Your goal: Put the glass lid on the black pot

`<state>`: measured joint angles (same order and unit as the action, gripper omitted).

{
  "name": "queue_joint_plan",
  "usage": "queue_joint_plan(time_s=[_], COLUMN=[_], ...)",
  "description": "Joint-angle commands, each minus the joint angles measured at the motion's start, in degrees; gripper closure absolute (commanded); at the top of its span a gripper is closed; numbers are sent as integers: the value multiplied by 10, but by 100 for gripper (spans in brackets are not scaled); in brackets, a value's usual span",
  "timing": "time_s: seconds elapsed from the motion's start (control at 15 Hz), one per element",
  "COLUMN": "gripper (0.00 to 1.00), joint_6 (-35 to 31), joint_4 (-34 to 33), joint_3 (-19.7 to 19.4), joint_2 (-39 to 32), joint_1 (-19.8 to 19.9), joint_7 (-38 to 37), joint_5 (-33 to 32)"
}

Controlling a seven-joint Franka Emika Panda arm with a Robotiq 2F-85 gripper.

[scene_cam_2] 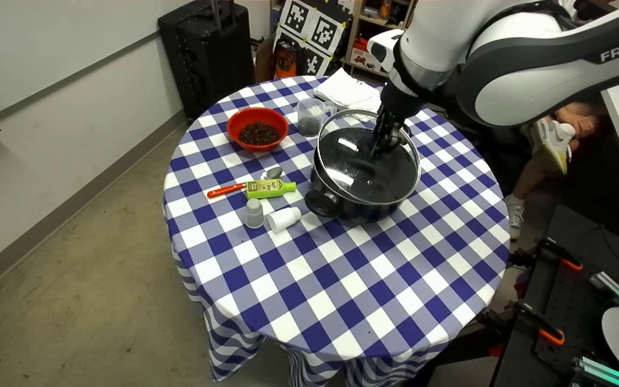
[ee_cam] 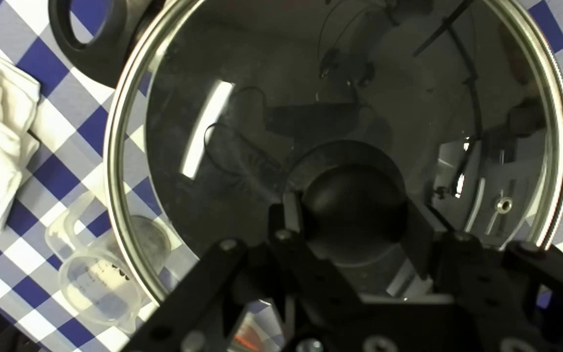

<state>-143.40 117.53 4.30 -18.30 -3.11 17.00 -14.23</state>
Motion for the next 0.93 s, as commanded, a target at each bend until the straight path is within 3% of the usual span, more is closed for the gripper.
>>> queue_joint_plan(time_s=[0.0,0.87], gripper=[74,74], joint_6=[24,76], joint_4=[-14,-59], joint_3=[-1,-1], joint_2=[3,-37], joint_1=[-4,-8], joint_7=[8,24], joint_5=[-8,-18])
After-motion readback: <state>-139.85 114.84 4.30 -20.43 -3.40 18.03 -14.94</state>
